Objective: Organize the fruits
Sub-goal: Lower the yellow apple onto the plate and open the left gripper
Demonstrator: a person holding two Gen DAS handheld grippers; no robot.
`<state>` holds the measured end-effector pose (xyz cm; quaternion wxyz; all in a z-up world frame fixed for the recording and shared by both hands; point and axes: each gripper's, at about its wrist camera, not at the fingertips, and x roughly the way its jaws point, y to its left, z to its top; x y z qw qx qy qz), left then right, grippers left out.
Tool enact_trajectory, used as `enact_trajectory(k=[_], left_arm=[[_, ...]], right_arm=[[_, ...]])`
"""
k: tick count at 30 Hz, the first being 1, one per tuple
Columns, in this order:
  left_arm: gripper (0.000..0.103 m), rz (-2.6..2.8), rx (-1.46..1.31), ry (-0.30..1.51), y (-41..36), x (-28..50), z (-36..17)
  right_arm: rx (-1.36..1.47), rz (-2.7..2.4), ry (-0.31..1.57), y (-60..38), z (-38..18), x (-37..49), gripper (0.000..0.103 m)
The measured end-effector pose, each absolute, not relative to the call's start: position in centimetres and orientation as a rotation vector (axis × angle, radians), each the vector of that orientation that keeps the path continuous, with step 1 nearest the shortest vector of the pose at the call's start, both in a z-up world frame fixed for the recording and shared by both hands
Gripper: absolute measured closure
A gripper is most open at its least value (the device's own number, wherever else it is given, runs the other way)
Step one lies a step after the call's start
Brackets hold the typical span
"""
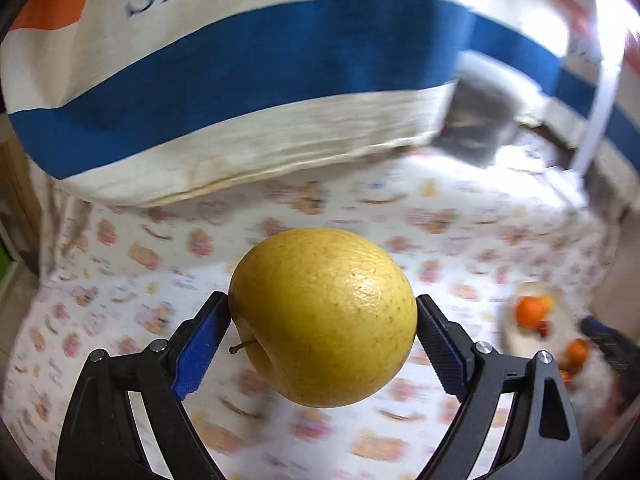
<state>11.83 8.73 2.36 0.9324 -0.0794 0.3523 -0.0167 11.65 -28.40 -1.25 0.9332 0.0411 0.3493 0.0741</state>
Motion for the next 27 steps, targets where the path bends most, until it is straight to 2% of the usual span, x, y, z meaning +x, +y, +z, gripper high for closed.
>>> enact_trajectory(k=[6, 12, 18, 27], left_arm=[[0.013, -0.196, -0.137, 0.706, 2.5, 10.5, 6.0], [0.013, -0.283, -0.089, 0.699, -4.3, 10.7, 7.5], [0.013, -0.396, -0.07, 0.715, -11.1, 12.3, 6.5], [0.013, -0.552, -0.086, 0.774, -19.5, 16.8, 3.9]], right_arm=[[0.211, 0.11, 0.724, -31.9, -0.5, 12.2, 0.073], [0.21, 0.05, 0.68, -33.4, 0.8, 11.7, 0.073], [0.29, -0.003, 0.69, -36.0, 1.1, 11.9, 0.073], [0.434, -0.122, 0.836, -41.5, -0.6, 13.5, 0.073]])
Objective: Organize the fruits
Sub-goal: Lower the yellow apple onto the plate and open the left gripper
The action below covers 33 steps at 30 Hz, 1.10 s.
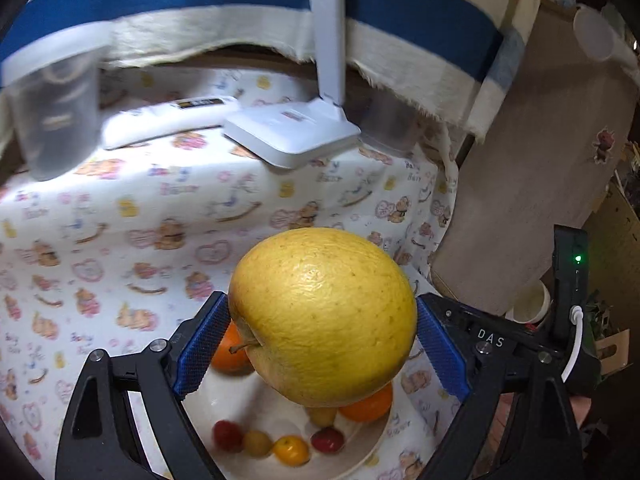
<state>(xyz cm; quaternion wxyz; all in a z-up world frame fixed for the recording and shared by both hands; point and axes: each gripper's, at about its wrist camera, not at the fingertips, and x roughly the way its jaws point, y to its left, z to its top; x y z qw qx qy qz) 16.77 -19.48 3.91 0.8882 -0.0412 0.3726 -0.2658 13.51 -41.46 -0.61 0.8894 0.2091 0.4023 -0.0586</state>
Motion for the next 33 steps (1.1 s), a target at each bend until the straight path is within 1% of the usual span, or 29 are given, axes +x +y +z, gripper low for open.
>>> enact_trajectory(k=[2, 6, 11, 19, 22, 33], left_arm=[[0.013, -0.557, -0.075, 0.809, -21.0, 17.8, 3.1], [0.013, -0.583, -0.063, 0.863, -23.0, 19.1, 1.7], [0.013, -0.594, -0.058, 0.938, -24.5, 20.3, 0.4], [0.012, -0.565, 0.025, 0.98, -25.6, 20.1, -1.4], [0.012, -0.56, 0.055, 0.954, -25.8, 19.8, -1.8], [0.012, -0.54, 0.123, 0.946, -25.8, 19.5, -1.9]], right_arm=[[0.477, -0.165, 0.865, -42.8, -1.2, 13.7, 0.073], [0.52, -0.191, 0.866, -44.2, -1.4, 13.9, 0.073], [0.51, -0.19, 0.879, -43.7, -1.6, 14.3, 0.073], [0.521, -0.14, 0.882, -42.6, -1.3, 14.3, 0.073], [0.502, -0.153, 0.876, -42.1, -1.0, 14.2, 0.072], [0.525, -0.172, 0.847, -42.2, -0.4, 13.5, 0.072]])
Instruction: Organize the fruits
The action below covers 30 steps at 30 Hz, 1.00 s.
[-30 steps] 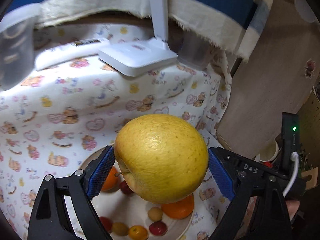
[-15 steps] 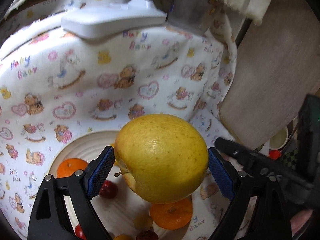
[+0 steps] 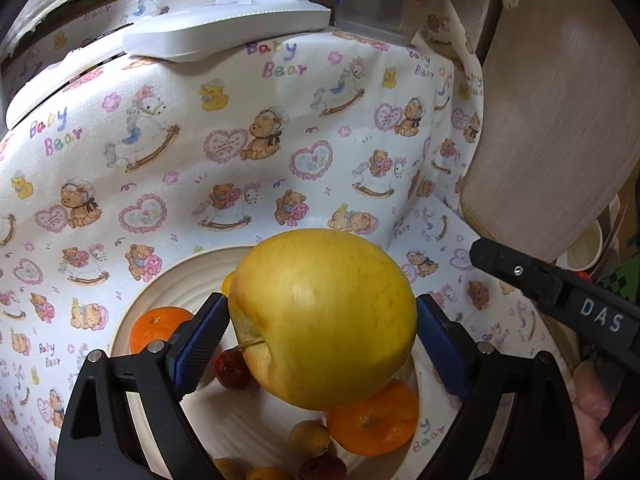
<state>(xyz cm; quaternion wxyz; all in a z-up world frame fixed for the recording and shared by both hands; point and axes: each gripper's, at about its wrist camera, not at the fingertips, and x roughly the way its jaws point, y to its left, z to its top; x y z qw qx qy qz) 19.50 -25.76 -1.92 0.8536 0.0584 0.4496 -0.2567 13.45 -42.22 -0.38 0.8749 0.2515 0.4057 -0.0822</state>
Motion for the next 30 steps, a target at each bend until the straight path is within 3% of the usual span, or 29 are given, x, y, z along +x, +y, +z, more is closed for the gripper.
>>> enact_trajectory(k=[6, 15, 23, 25, 26, 27, 30], left_arm=[[0.005, -0.569, 0.078, 0.767, -24.4, 18.3, 1.5], [0.004, -0.486, 0.097, 0.455, -19.0, 13.2, 7.1], [0.001, -0.268, 0.121, 0.27, -12.9, 7.1, 8.4], [0.001, -0.229, 0.086, 0.252, -11.5, 5.9, 8.0], [0.001, -0.211, 0.083, 0.245, -10.9, 5.3, 7.8], [0.001, -0.205, 0.083, 0.242, -10.4, 4.8, 7.7], [0.001, -0.185, 0.085, 0.223, -8.9, 3.2, 6.8]], right_arm=[[0.49, -0.204, 0.787, -42.2, 0.8, 12.8, 0.073], [0.489, -0.128, 0.715, -41.8, 2.6, 11.8, 0.073], [0.32, -0.042, 0.574, -37.6, 6.7, 8.9, 0.072], [0.276, -0.042, 0.516, -36.4, 7.6, 7.6, 0.064], [0.259, -0.034, 0.491, -35.7, 7.9, 7.1, 0.051], [0.24, -0.021, 0.467, -34.9, 8.1, 6.5, 0.046], [0.179, 0.028, 0.43, -32.5, 7.9, 5.0, 0.045]])
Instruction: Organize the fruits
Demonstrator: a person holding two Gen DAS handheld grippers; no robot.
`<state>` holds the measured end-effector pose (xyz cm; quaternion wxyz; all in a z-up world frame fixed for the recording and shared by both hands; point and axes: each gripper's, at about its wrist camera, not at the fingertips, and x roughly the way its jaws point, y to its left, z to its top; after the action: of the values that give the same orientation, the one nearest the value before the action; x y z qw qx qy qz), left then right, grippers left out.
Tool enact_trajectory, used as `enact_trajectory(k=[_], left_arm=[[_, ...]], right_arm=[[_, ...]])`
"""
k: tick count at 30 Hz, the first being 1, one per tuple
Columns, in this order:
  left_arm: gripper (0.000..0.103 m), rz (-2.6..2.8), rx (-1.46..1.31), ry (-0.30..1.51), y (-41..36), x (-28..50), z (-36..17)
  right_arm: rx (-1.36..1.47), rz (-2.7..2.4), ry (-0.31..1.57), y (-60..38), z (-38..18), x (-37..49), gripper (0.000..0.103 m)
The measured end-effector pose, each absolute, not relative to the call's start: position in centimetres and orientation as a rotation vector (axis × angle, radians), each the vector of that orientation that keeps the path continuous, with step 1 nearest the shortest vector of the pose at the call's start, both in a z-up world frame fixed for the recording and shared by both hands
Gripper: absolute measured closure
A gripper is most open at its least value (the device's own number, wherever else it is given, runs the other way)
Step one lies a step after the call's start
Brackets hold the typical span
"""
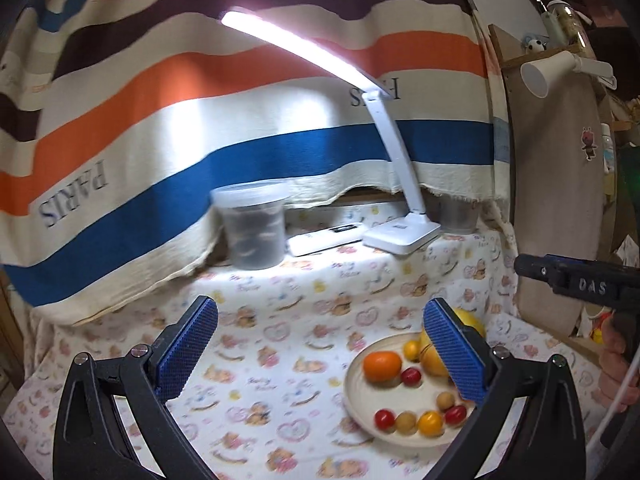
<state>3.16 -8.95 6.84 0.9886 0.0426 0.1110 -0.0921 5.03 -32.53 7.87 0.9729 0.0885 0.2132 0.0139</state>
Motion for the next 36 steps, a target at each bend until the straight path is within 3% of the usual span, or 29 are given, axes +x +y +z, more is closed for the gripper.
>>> enact_trajectory(k=[7, 10, 17, 31, 33, 36], left_arm=[[0.001, -0.169, 0.067, 0.217, -7.0, 1.9, 4.2], [0.001, -0.173, 0.031, 0.22, -6.3, 2.2, 3.3], [0.001, -0.132, 0.043, 0.242, -5.2, 2.5, 2.1], [0.001, -0.12, 0.044, 0.274, -6.0, 2.5, 0.1], [0.001, -0.117, 0.035, 0.293, -5.8, 2.8, 0.0], [0.001, -0.099, 0.014, 0.31, -5.4, 3.1, -0.2]], right_arm=[[0.122, 0.046, 0.344, -29.7, 5.2, 2.9, 0.031], [0.109, 0.059, 0.357, -29.4, 4.5, 3.2, 0.019], [0.075, 0.037, 0.326, -28.7, 3.0, 3.0, 0.011], [-0.017, -0.022, 0.339, -26.7, 0.4, 3.5, 0.01], [-0.026, -0.015, 0.363, -26.4, 0.3, 3.8, 0.003], [-0.031, -0.014, 0.358, -26.3, 0.3, 3.7, 0.001]])
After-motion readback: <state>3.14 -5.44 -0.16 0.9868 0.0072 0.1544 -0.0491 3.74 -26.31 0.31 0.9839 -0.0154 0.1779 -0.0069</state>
